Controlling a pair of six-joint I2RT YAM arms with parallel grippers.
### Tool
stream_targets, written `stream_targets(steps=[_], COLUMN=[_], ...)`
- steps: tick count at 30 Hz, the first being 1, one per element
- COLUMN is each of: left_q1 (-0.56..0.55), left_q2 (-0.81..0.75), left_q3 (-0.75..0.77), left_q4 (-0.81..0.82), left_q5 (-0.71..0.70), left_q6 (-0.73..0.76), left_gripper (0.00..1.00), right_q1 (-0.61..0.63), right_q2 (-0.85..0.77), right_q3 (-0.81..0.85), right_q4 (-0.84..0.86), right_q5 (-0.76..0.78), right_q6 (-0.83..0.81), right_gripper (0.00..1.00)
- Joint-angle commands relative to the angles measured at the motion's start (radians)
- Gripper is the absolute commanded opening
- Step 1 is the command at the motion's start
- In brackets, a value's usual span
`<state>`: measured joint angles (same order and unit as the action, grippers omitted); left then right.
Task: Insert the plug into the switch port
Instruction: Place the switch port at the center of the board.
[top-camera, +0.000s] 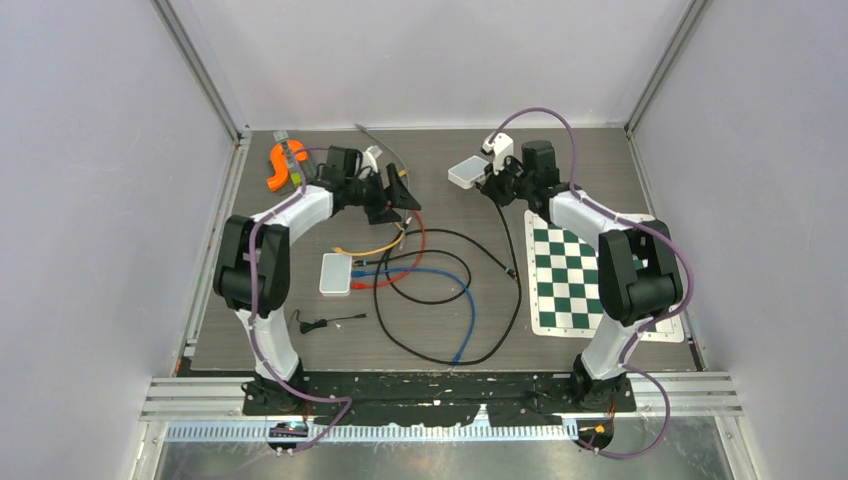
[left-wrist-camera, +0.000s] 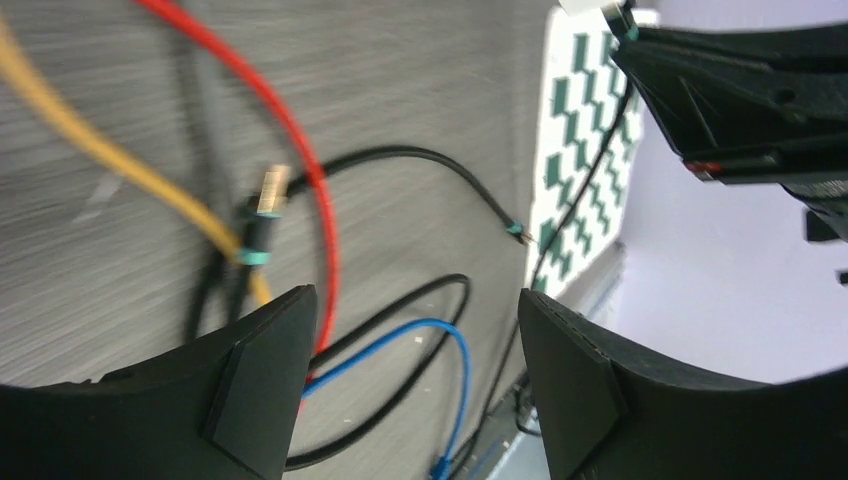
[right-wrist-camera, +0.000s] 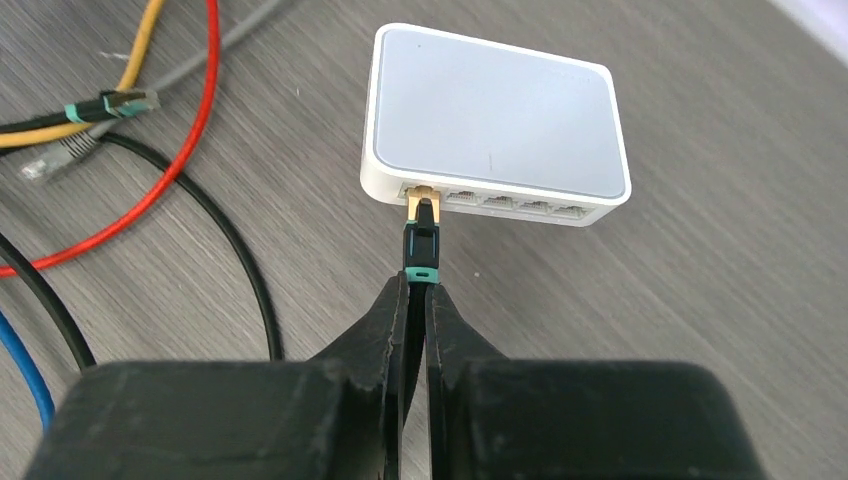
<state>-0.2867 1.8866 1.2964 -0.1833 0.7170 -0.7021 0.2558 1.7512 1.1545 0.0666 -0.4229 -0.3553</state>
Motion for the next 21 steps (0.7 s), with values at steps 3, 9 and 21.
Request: stream_targets(steps=[3,9,21], left_q1=[0.062,0.087,0.13], left_q2=[-0.093,-0.158,-0.212], left_q3=[0.024,-0.003,-0.036], left_q4=[-0.193,-0.218,-0.301], left_q5=[-0.233,-0.398,-0.474], left_q6=[0.115,0.143,0.225], left_gripper=[0.76,0.79,0.97], right_q1=[0.012,0.015,0.021], right_q2=[0.044,0.125,0.157], right_q3=[0.111,0.203,0.237], right_q4=[-0.178,-0.294,-0.351], right_q5=[0.053,0.12,0.189], right_q6=[0.051,0.129,0.155], right_gripper=[0.05,0.05,0.27])
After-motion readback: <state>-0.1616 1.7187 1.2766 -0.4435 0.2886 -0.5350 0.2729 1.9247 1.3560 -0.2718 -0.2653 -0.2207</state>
